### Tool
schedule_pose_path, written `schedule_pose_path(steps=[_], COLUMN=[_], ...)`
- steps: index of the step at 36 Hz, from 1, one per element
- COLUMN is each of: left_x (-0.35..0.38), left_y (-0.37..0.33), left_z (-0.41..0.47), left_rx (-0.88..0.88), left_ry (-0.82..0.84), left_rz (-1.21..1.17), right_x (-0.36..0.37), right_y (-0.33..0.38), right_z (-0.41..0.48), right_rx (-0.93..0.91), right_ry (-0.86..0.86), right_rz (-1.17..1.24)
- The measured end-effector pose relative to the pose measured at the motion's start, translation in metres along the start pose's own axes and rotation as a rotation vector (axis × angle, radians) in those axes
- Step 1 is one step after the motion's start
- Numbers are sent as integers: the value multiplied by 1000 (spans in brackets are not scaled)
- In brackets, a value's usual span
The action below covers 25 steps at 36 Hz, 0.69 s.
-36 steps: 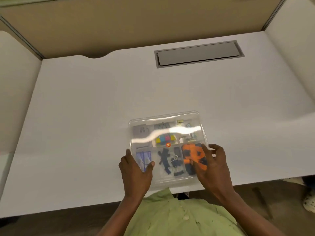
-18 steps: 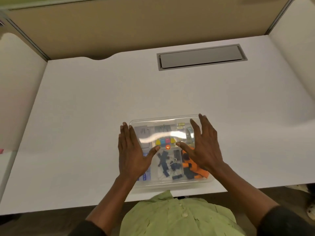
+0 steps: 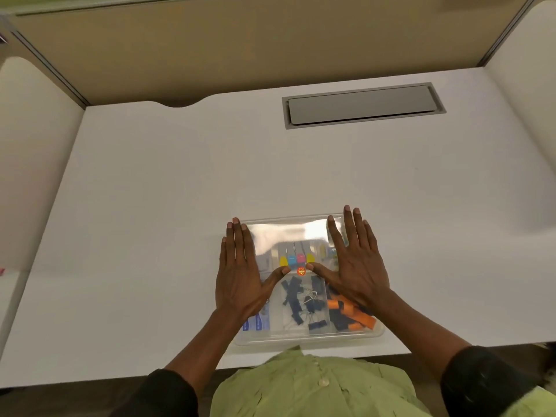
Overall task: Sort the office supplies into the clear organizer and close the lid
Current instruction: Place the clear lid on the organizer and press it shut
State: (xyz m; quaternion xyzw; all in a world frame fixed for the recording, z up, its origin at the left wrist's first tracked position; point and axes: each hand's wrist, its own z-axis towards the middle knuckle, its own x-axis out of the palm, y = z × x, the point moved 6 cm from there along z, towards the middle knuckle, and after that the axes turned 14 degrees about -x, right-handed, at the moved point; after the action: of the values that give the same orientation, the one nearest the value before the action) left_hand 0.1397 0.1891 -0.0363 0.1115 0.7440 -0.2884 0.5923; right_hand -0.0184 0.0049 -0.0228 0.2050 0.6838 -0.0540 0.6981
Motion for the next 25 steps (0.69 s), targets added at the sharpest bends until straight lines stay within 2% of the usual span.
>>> schedule_pose_path(steps=[8, 18, 25], left_x=[6, 2, -9], left_y=[0, 0, 2], left_z=[2, 0, -20], left_rx=[1, 7, 20], left_ry=[14, -8, -33], left_rz=[62, 111, 63], right_x=[3, -1, -15], right_y=[-1, 1, 10], right_z=[2, 1, -22], right_rx=[-6, -2, -6], right_ry=[43, 17, -49], right_rz=[-41, 13, 50])
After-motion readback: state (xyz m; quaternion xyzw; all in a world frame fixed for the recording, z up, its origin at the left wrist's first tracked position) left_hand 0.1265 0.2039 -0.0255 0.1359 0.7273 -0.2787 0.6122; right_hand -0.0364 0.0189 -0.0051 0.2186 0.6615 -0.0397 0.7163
